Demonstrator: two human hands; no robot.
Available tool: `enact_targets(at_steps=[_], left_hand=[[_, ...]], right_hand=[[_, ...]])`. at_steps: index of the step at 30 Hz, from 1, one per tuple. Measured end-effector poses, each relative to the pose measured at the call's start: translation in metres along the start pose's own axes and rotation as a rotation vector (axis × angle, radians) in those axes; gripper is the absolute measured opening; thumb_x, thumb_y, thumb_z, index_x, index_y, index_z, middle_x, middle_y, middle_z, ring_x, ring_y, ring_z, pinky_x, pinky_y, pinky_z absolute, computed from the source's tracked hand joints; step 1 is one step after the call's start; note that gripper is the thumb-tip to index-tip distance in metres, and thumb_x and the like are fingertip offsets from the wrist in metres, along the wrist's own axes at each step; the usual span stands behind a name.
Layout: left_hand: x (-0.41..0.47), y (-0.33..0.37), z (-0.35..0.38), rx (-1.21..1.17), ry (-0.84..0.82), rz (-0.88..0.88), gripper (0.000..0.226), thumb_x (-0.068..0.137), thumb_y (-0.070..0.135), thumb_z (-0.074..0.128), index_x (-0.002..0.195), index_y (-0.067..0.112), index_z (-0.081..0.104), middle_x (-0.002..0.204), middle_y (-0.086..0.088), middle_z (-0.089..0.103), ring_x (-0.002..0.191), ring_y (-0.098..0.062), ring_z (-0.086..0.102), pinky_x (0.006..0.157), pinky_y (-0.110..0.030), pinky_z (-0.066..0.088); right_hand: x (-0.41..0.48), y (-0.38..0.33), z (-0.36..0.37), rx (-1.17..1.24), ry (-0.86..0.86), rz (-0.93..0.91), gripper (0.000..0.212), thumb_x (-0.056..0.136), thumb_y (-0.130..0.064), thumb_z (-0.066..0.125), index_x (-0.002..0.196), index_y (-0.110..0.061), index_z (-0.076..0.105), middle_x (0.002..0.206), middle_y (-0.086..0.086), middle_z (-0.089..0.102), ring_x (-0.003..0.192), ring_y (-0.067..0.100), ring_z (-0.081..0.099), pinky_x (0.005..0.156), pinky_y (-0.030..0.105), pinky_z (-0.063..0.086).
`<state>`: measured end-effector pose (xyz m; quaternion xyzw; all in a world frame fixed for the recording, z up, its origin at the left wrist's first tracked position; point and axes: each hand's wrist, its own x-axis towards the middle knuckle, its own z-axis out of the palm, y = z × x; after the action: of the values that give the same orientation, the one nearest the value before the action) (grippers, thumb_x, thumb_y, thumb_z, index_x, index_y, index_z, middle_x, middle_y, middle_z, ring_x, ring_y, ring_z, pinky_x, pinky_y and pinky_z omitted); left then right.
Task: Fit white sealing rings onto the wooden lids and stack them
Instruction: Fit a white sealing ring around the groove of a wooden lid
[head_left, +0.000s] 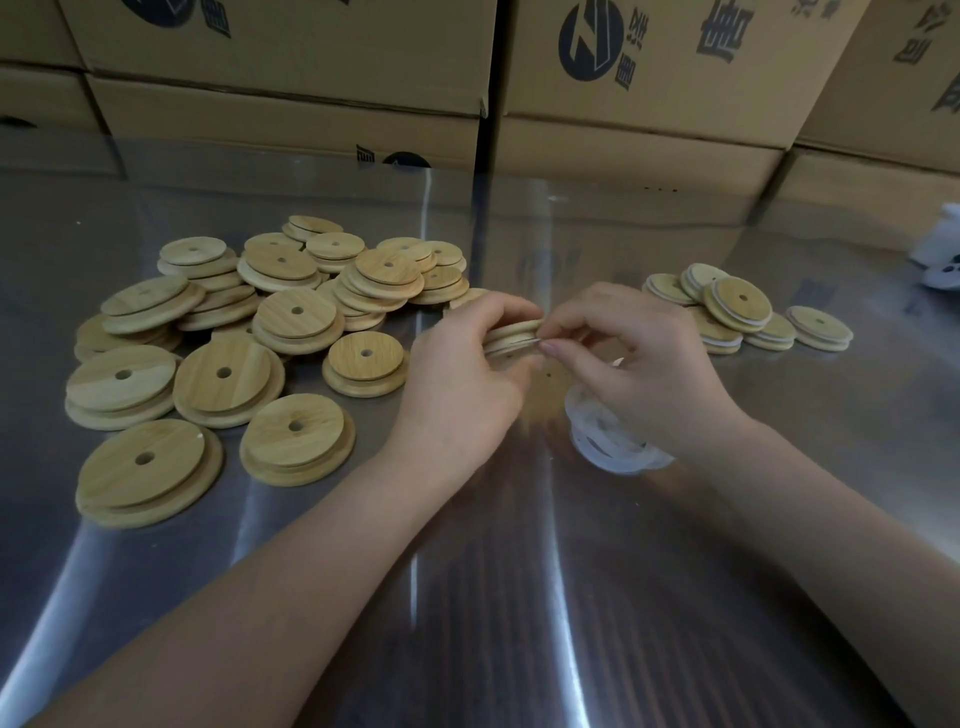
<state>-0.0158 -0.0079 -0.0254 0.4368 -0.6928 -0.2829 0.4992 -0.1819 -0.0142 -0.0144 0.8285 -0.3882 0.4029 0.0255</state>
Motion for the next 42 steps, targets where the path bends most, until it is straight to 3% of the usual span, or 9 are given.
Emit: enact_targets(at_steps=[9,14,22,31,36,42], left_hand=[[0.0027,-0.0004,-0.0035,-0.179,0.021,-0.076,0.021,0.084,0.009,0.073,0.097,0.025,0.071,0.093,0.009,0.071,0.092,-0.002,0.065,0.082,-0.017,0.051],[0.0032,0.0001,-0.0042,-0.208,0.03,-0.071,0.018,0.083,0.01,0.074,0.096,0.023,0.071,0.092,0.008,0.071,0.091,-0.005,0.065,0.084,-0.023,0.053],[0.0038,0.0017,-0.0027,-0.149,0.054,-0.05,0.021,0.082,0.008,0.075,0.088,0.028,0.069,0.085,0.014,0.07,0.086,0.001,0.063,0.078,-0.013,0.049],[0.0037,0.004,-0.004,-0.05,0.035,-0.009,0.028,0.081,0.009,0.075,0.084,0.036,0.066,0.087,0.018,0.069,0.089,0.002,0.062,0.082,-0.015,0.049],[0.0031,0.0007,-0.0048,-0.037,0.023,-0.014,0.023,0.083,0.009,0.074,0.091,0.03,0.069,0.088,0.017,0.069,0.09,0.001,0.063,0.085,-0.02,0.051],[0.0018,0.0004,-0.003,-0.068,0.013,0.0,0.018,0.082,0.011,0.075,0.093,0.022,0.067,0.089,0.01,0.069,0.088,-0.003,0.065,0.084,-0.032,0.055]], right_hand=[[-0.0033,0.0014,0.0044,0.222,0.042,0.252,0.005,0.082,-0.004,0.074,0.085,-0.007,0.071,0.081,0.002,0.069,0.075,0.017,0.065,0.07,0.033,0.053],[-0.0041,-0.0015,0.0044,0.171,0.081,0.187,0.001,0.083,-0.004,0.071,0.083,-0.005,0.07,0.078,0.0,0.068,0.075,0.014,0.064,0.069,0.03,0.053],[-0.0028,-0.0032,0.0026,0.115,0.065,0.19,0.005,0.081,-0.005,0.069,0.08,-0.008,0.065,0.077,-0.002,0.066,0.075,0.011,0.064,0.071,0.028,0.053],[-0.0005,0.0029,-0.0031,0.041,0.007,0.158,0.007,0.081,-0.003,0.069,0.08,-0.008,0.065,0.075,-0.002,0.066,0.072,0.009,0.063,0.071,0.024,0.052],[-0.0022,0.0041,-0.0026,-0.021,0.0,0.073,0.006,0.084,-0.003,0.07,0.082,-0.007,0.067,0.076,-0.003,0.066,0.071,0.008,0.06,0.07,0.022,0.05],[-0.0015,-0.0004,-0.0018,-0.036,0.012,0.027,0.005,0.084,-0.003,0.07,0.082,-0.006,0.067,0.077,0.0,0.066,0.07,0.013,0.061,0.068,0.028,0.05]])
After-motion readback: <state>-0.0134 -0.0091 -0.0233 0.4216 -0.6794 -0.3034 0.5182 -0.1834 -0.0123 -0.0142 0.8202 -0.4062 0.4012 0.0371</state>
